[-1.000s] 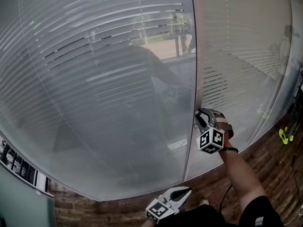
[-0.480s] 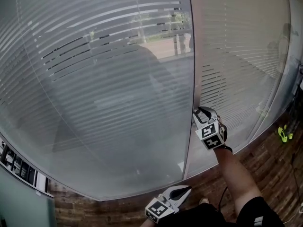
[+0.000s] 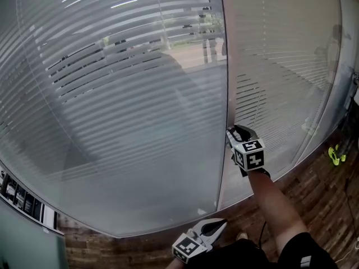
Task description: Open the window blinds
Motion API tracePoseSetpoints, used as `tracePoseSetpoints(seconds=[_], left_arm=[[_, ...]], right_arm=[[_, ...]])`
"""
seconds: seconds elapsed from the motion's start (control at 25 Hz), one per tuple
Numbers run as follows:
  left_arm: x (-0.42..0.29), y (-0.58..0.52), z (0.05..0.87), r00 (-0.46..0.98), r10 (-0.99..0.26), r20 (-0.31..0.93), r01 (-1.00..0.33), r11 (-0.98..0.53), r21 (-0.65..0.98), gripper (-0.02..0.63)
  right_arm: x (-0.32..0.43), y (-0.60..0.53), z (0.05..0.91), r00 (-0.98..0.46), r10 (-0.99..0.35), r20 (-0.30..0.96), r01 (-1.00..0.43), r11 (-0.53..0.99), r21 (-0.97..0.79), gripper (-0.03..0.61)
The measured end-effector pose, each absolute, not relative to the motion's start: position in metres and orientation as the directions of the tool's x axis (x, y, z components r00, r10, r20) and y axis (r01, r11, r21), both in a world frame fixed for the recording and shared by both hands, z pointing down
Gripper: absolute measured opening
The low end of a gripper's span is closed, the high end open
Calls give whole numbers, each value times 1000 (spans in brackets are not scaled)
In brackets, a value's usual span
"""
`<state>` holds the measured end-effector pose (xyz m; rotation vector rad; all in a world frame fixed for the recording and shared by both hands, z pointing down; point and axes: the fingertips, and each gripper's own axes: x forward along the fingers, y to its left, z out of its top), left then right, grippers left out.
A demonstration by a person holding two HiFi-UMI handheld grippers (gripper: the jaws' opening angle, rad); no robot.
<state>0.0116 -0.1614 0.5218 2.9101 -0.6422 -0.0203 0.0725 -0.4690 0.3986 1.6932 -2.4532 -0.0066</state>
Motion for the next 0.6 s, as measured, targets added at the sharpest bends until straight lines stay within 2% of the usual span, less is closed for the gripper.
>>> tracePoseSetpoints(seconds=[0.32, 0.6], left_arm=[[10, -161, 524, 910, -414, 25, -412, -896, 165, 5], [8, -162, 525, 909, -416, 29, -415, -895, 161, 5]], right_arm=[[74, -469, 395, -356, -930, 90, -915, 328, -235, 123], [75, -469, 394, -363, -929, 72, -904, 332, -270, 123]])
